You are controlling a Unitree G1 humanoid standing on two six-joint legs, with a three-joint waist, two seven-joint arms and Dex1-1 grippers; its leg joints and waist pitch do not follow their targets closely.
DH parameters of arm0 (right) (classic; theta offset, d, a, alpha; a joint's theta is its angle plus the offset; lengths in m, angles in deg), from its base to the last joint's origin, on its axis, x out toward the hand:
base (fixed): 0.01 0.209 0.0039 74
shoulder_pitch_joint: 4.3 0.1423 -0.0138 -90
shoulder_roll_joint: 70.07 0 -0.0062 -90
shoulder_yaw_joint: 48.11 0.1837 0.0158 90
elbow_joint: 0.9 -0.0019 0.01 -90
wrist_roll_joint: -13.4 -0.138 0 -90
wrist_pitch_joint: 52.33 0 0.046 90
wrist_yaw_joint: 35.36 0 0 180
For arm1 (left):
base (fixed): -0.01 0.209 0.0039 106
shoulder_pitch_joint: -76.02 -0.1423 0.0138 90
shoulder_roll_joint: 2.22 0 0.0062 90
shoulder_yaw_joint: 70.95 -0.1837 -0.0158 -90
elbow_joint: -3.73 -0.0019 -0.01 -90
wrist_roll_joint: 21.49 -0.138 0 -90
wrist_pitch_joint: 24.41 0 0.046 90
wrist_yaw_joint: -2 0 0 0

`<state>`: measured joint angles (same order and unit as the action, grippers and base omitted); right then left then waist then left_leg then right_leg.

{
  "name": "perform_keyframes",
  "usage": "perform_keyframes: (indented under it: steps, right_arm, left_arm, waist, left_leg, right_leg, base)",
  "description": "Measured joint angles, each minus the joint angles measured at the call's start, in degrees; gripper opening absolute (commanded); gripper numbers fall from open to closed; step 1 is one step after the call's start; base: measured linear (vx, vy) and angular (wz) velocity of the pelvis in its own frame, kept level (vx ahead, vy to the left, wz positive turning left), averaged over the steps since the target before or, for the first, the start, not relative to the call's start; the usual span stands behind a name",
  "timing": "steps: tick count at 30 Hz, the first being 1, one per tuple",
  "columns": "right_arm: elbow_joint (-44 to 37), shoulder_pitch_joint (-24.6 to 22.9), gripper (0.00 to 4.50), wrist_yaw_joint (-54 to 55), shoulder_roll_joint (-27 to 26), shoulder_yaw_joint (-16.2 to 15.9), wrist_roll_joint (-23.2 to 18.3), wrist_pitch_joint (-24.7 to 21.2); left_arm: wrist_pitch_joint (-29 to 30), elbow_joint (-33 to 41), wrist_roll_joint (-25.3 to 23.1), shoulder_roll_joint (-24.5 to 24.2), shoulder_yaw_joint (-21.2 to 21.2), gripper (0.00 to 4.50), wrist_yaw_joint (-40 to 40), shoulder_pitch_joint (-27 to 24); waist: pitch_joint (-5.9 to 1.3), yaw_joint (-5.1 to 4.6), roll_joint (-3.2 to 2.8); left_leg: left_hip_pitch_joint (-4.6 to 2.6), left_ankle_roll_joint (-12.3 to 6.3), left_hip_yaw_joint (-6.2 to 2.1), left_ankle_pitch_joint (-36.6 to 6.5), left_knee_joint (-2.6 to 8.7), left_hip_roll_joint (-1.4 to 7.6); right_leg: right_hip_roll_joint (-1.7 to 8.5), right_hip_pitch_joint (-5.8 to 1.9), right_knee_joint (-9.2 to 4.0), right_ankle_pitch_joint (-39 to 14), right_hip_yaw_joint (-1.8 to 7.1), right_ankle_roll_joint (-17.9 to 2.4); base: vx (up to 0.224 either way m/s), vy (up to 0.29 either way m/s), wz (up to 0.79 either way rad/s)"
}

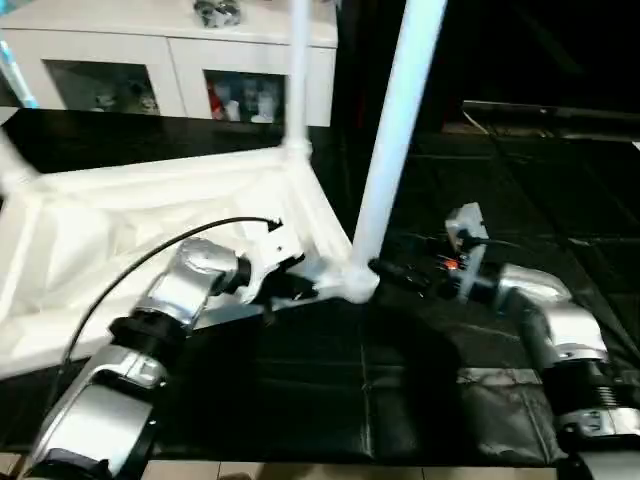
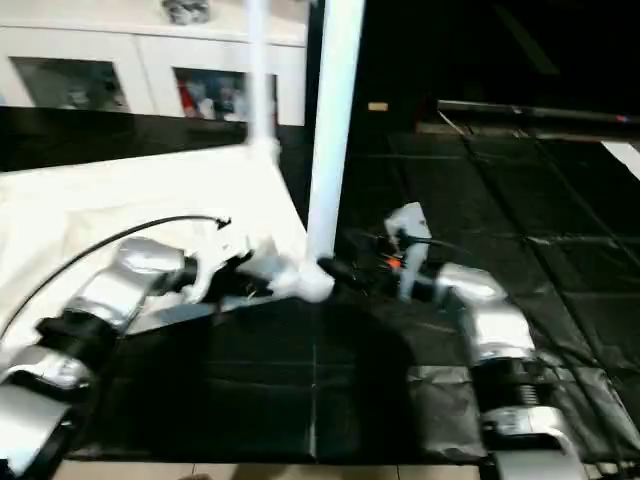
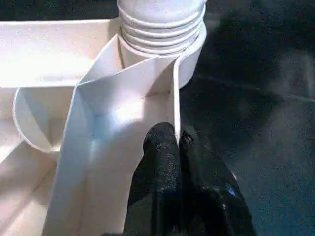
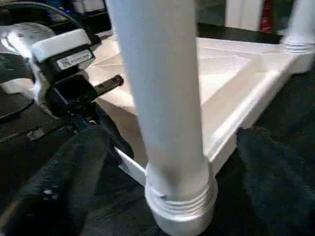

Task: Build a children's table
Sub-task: Rotate leg to tighten

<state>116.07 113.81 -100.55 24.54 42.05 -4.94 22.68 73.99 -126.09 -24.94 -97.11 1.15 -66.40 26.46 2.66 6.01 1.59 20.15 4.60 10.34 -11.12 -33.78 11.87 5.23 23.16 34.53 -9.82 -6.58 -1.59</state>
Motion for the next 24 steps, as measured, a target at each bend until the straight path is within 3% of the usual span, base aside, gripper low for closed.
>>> perform_keyframes:
  steps: [9, 10, 24]
  right_arm:
    - [0.1, 1.3, 4.46, -15.0, 4.8, -8.0, 1.9, 0.0]
    - [0.2, 1.3, 4.3, -15.8, 4.8, -8.8, 2.3, 0.1]
    - [2.6, 3.5, 3.03, -20.8, 2.5, -11.9, 2.5, 1.2]
  left_arm:
    - [-4.2, 5.4, 1.4, -6.2, -3.4, 0.0, -13.0, -2.6]
    - [-4.6, 5.6, 1.4, -6.6, -3.6, 0.0, -14.0, -2.7]
    - [-5.4, 11.1, 1.1, -8.9, -6.0, 0.0, -18.2, -4.4]
  waist:
    - [-0.01, 0.78, 0.02]
    - [0.0, 0.81, 0.02]
    - [0.01, 0.98, 0.18]
  left_leg:
    - [0.01, 0.0, 0.01, 0.0, -0.04, 0.0]
    - [0.04, 0.0, 0.02, 0.0, -0.06, 0.0]
    - [0.03, 0.01, 0.04, 0.0, -0.12, 0.0]
  right_leg:
    - [0.01, -0.03, 0.03, 0.0, 0.03, 0.0]
    - [0.02, -0.03, 0.03, 0.0, 0.04, 0.0]
    - [0.02, -0.01, 0.27, -0.2, 0.16, 0.1]
  base:
    - [0.0, 0.0, 0.0]
    - [0.0, 0.0, 0.0]
    - [0.0, 0.0, 0.0]
